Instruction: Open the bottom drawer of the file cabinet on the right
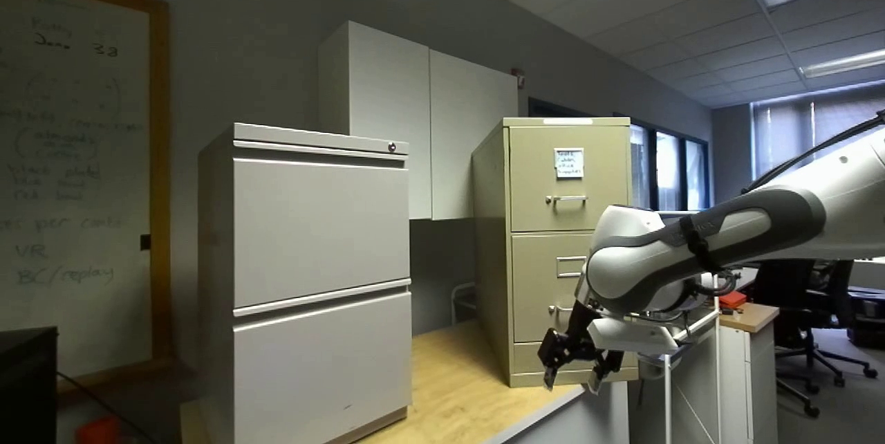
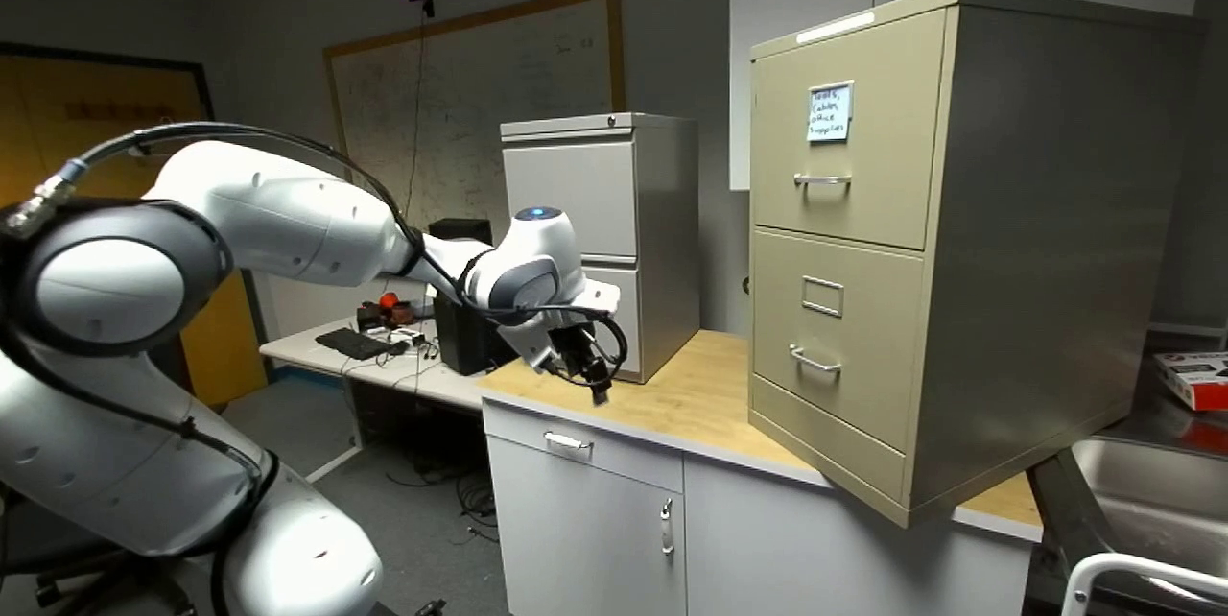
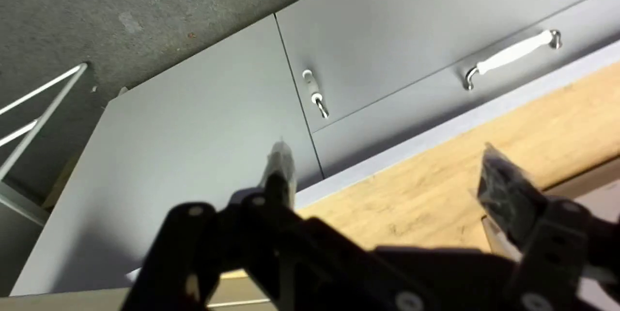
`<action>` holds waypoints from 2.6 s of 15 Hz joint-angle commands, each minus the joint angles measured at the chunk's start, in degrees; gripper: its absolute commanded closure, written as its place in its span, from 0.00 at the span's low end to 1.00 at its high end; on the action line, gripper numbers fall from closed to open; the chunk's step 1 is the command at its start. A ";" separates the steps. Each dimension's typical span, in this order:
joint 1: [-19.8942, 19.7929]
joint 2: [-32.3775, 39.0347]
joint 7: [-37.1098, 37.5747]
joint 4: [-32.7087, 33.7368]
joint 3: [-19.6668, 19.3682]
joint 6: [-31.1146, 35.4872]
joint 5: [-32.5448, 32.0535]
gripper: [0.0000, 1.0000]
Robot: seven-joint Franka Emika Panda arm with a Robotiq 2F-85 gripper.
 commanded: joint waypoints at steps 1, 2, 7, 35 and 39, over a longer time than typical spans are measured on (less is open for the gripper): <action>-0.44 -1.00 -3.34 -1.82 -5.25 7.03 6.88 0.00; -0.04 -0.99 -4.56 -2.14 -7.03 9.18 9.64 0.00; 3.90 -0.91 -13.83 -2.76 -17.03 19.24 25.88 0.00; 21.43 9.25 -18.81 8.24 -39.62 31.98 53.47 0.00; 21.51 14.79 -15.28 13.65 -42.68 30.60 53.40 0.00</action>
